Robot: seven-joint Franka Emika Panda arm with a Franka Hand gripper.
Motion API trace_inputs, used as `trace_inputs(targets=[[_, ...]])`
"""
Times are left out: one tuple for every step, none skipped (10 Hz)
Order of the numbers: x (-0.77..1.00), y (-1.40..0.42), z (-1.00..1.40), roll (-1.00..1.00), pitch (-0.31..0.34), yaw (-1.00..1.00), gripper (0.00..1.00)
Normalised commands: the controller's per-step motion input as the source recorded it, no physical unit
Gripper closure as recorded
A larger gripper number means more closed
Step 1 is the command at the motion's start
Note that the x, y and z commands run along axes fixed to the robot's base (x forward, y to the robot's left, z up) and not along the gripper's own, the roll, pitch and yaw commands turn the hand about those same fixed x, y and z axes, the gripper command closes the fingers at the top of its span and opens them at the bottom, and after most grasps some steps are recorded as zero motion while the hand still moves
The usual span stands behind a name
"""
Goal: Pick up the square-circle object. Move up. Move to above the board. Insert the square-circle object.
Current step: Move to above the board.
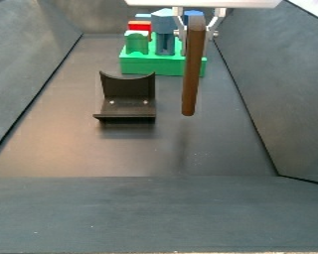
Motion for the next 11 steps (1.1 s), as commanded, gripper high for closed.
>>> trace_inputs(targets=[[0.00, -0.13, 1.00, 0.18, -0.389, -0.06, 1.00], [-0.02, -0.12, 1.00, 0.18, -0.303, -0.04, 1.00], [-0.03, -0.12, 1.00, 0.17, -0.194, -0.02, 1.00], [-0.03, -0.11, 1.00, 0.16, -0.106, 0.00, 1.00], [-0.03, -0.11, 1.00, 0.15, -0.027, 0.01, 1.00], [-0.02, -0.10, 1.00, 0.13, 0.028, 0.02, 1.00], [-0.01, -0.09, 1.00, 0.12, 0.067, 0.03, 1.00], [0.00, -0.08, 1.00, 0.12, 0.090, 0.03, 1.00], [0.00, -0.06, 0.85, 0.11, 0.099, 0.03, 1.00], [0.01, -0.04, 0.70, 0.10, 0.100, 0.04, 1.00], [0.01, -0.03, 0.53, 0.10, 0.097, 0.04, 1.00]])
